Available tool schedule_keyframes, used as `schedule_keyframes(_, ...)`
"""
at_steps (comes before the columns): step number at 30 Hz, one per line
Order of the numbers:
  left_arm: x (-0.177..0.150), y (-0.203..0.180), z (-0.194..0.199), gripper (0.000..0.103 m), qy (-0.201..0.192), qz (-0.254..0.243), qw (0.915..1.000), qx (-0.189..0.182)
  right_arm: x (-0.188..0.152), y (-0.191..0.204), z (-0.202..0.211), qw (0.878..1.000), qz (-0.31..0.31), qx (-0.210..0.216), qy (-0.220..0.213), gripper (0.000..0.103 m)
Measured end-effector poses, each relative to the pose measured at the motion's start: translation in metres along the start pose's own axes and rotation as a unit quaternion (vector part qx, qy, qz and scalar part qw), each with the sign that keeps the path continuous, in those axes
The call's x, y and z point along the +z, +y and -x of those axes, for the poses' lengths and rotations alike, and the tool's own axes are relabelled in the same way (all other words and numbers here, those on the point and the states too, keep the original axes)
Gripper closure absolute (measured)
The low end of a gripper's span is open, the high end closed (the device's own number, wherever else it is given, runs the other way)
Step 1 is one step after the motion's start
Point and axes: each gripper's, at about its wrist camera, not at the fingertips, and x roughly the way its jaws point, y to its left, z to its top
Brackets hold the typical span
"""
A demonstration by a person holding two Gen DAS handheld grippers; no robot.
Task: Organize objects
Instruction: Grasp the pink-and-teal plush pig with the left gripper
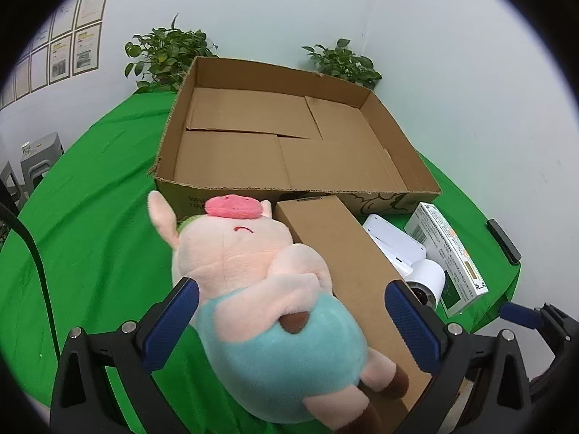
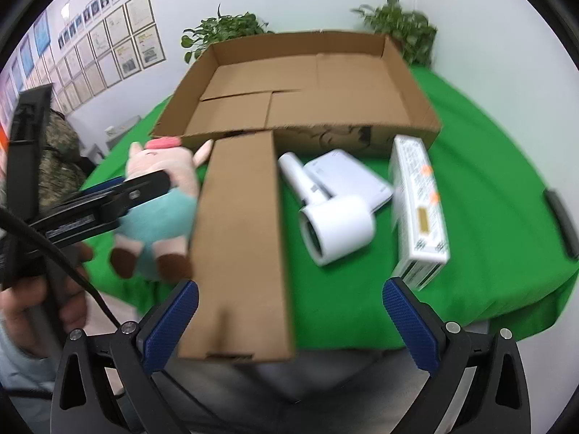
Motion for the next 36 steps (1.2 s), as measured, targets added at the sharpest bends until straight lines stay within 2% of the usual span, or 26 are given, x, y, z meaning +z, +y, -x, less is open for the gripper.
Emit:
schedule_keyframes(5,-0.004,0.005,0.01,0.001,-0.011,0.024,0.9994,0.024,0.013,0.017,-0.001,1.0,0.026,0.004,-0.005,0.001)
schedule_keyframes(11,-0.013,0.013,0.017,0.001,-0.004,0.059,0.9971,0.048,0.02,0.04,-0.009,0.996,0.068,0.053,-0.006,0.002)
schedule_keyframes(13,-0.015,0.014,0.016,0.001,0.0,0.067,0.9965,0.051,0.024,0.04,-0.016,0.995,0.073,0.068,-0.005,0.003)
schedule_keyframes(19,-0.014,0.005,0.012,0.001,0.003,0.065,0.9964,0.054,0.036,0.015,-0.038,0.994,0.058,0.092,-0.005,0.015)
schedule_keyframes(21,-0.012,0.003,0.01,0.001,0.004,0.065,0.9965,0.053,0.038,0.009,-0.04,0.995,0.051,0.09,-0.007,0.027)
schedule_keyframes(23,-0.011,0.002,0.006,0.003,0.009,0.064,0.9963,0.056,0.039,0.005,-0.041,0.996,0.046,0.078,-0.008,0.059)
schedule_keyframes(24,-0.01,0.001,0.004,0.005,0.01,0.063,0.9963,0.058,0.039,0.003,-0.042,0.997,0.044,0.07,-0.009,0.069)
schedule_keyframes(25,-0.009,-0.001,0.002,0.013,0.009,0.06,0.9966,0.057,0.039,0.002,-0.041,0.997,0.043,0.061,-0.01,0.088)
schedule_keyframes(26,-0.009,-0.003,0.001,0.032,0.008,0.055,0.997,0.055,0.039,0.0,-0.042,0.998,0.042,0.055,-0.013,0.095)
schedule_keyframes(27,-0.008,-0.006,-0.001,0.042,0.008,0.047,0.9973,0.057,0.039,-0.003,-0.043,0.998,0.04,0.052,-0.017,0.096)
schedule_keyframes(28,-0.007,-0.008,-0.002,0.052,0.006,0.04,0.9966,0.072,0.039,-0.006,-0.042,0.998,0.036,0.05,-0.019,0.096)
schedule_keyframes(31,-0.004,-0.008,-0.003,0.052,-0.002,0.039,0.9966,0.073,0.04,-0.012,-0.044,0.998,0.026,0.051,-0.016,0.096)
schedule_keyframes(33,-0.002,-0.008,-0.002,0.051,-0.006,0.038,0.9963,0.077,0.043,-0.019,-0.047,0.999,0.014,0.044,-0.013,0.084)
schedule_keyframes(34,-0.001,-0.007,-0.001,0.049,-0.007,0.037,0.9961,0.08,0.044,-0.02,-0.047,0.999,0.01,0.042,-0.01,0.053)
schedule_keyframes(35,0.0,-0.007,-0.001,0.039,-0.006,0.035,0.9956,0.086,0.045,-0.024,-0.049,0.999,0.003,0.047,-0.01,0.015)
schedule_keyframes(36,0.001,-0.008,-0.001,0.032,-0.005,0.034,0.9951,0.093,0.046,-0.029,-0.048,0.998,-0.01,0.058,-0.02,0.005)
